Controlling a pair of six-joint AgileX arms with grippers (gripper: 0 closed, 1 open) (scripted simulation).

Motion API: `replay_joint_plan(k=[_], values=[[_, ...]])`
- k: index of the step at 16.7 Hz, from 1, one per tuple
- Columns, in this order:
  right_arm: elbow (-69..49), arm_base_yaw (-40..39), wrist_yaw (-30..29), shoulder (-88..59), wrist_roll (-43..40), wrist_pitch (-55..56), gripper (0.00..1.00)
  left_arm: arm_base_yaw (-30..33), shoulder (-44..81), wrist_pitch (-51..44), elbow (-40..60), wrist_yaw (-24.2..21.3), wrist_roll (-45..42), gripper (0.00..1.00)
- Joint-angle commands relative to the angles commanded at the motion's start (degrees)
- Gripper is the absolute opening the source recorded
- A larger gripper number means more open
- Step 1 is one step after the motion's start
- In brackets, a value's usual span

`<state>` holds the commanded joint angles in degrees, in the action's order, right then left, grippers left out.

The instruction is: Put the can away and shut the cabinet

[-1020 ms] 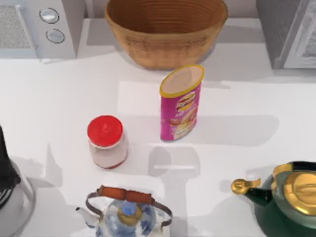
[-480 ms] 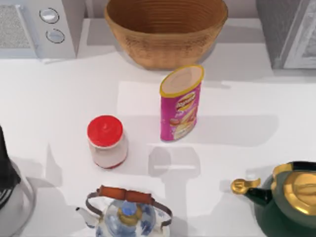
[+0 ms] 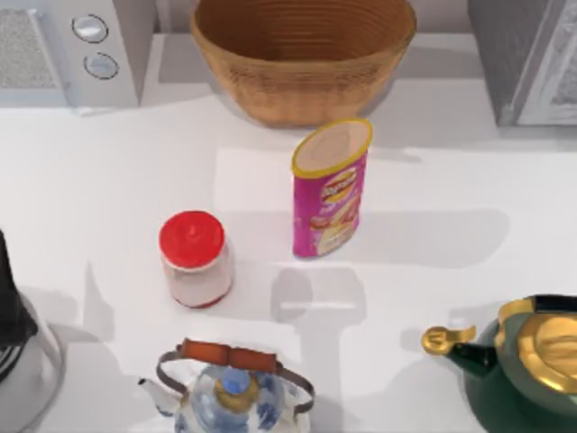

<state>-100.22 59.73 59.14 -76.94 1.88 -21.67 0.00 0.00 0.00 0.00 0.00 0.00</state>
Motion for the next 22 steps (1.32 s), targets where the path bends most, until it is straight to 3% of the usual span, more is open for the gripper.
replay_joint_plan(k=[5,9,12,22], values=[[-0.12,-0.34,-0.58,-0.33,-0.01,-0.03,1.00,0.00,0.00,0.00,0.00,0.00,0.00,1.00],[-0.12,-7.71,-8.25,-1.82,-0.16,-1.63,1.00,0.00,0.00,0.00,0.00,0.00,0.00,1.00],[-0.41,-19.38,-20.16,-2.65,-0.45,-2.87,1.00,0.00,0.00,0.00,0.00,0.00,0.00,1.00],[-0.51,-71.93,-72.31,0.92,-1.27,-3.39,1.00,0.00,0.00,0.00,0.00,0.00,0.00,1.00]])
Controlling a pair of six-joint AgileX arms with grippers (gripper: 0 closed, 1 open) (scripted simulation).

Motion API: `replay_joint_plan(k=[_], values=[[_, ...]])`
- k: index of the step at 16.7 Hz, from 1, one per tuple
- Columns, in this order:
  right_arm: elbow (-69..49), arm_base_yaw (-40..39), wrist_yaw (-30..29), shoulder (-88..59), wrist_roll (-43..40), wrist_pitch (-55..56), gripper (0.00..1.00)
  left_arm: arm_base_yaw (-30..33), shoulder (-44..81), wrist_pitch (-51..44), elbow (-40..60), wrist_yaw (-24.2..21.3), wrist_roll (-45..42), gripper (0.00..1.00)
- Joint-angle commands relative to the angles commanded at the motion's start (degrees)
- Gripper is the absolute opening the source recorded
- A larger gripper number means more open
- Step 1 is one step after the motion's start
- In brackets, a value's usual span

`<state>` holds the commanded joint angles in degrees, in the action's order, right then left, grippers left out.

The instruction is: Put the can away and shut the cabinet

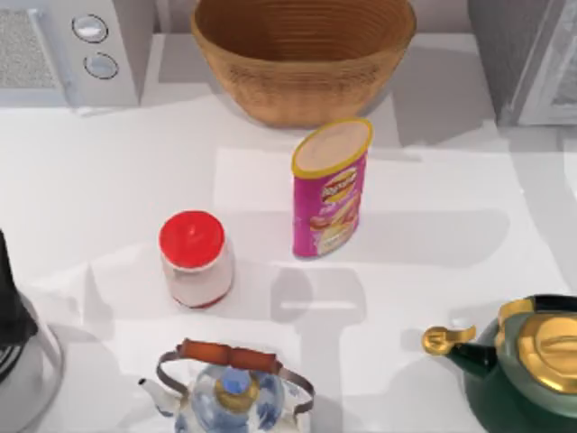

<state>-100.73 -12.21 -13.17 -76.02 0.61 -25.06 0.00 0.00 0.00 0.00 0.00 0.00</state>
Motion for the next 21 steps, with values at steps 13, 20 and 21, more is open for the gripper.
replay_joint_plan(k=[13,20,21], values=[[0.02,-10.59,-12.94,1.16,-0.49,-0.18,1.00,0.00,0.00,0.00,0.00,0.00,0.00,1.00],[-4.57,-6.97,-9.36,-5.38,-0.42,1.95,1.00,0.00,0.00,0.00,0.00,0.00,0.00,1.00],[-4.70,-6.86,-9.26,-5.52,-0.42,2.02,1.00,0.00,0.00,0.00,0.00,0.00,0.00,1.00]])
